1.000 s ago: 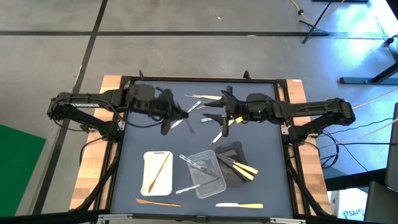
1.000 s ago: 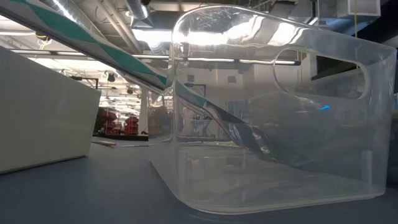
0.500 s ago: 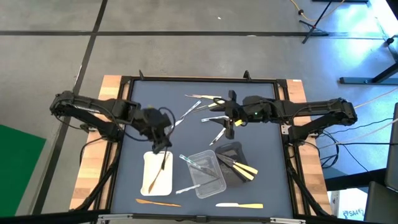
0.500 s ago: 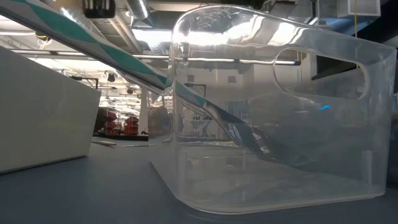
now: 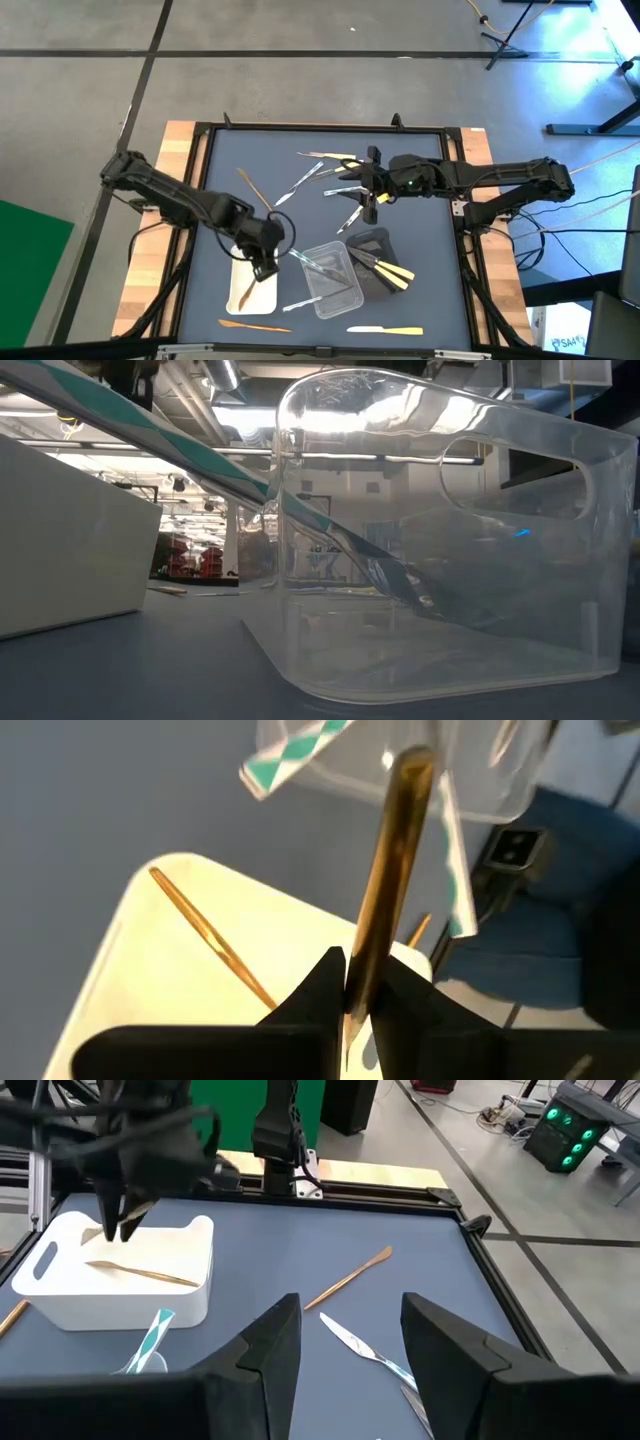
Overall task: Sort silverware by color (type)
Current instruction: Put the gold table knife into the white bin
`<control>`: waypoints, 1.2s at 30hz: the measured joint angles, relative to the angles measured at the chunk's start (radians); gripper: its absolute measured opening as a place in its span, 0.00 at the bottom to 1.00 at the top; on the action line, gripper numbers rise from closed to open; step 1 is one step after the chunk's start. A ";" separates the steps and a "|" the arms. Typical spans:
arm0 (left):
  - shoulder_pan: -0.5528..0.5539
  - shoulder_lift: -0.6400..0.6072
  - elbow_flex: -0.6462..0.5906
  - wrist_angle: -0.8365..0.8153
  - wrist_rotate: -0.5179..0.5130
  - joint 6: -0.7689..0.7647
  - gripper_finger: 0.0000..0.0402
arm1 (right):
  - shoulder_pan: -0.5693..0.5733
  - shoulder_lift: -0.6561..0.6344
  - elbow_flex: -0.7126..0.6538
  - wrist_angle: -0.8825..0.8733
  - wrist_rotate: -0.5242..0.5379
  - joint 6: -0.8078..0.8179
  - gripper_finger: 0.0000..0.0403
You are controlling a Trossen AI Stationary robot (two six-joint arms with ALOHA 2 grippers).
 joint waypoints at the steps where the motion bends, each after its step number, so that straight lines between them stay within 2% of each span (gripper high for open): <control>1: -0.003 0.018 0.000 0.000 0.009 0.000 0.06 | 0.000 0.000 0.000 -0.001 0.000 0.000 0.41; 10: -0.013 0.132 0.000 -0.001 0.081 0.004 0.06 | 0.000 0.000 0.000 -0.015 -0.002 0.000 0.41; 22: -0.014 0.135 -0.092 -0.002 0.060 -0.068 0.06 | 0.000 0.000 0.000 -0.031 -0.002 0.000 0.41; 36: -0.014 0.135 -0.097 0.001 -0.030 -0.074 0.09 | 0.000 0.000 0.000 -0.030 -0.003 0.000 0.41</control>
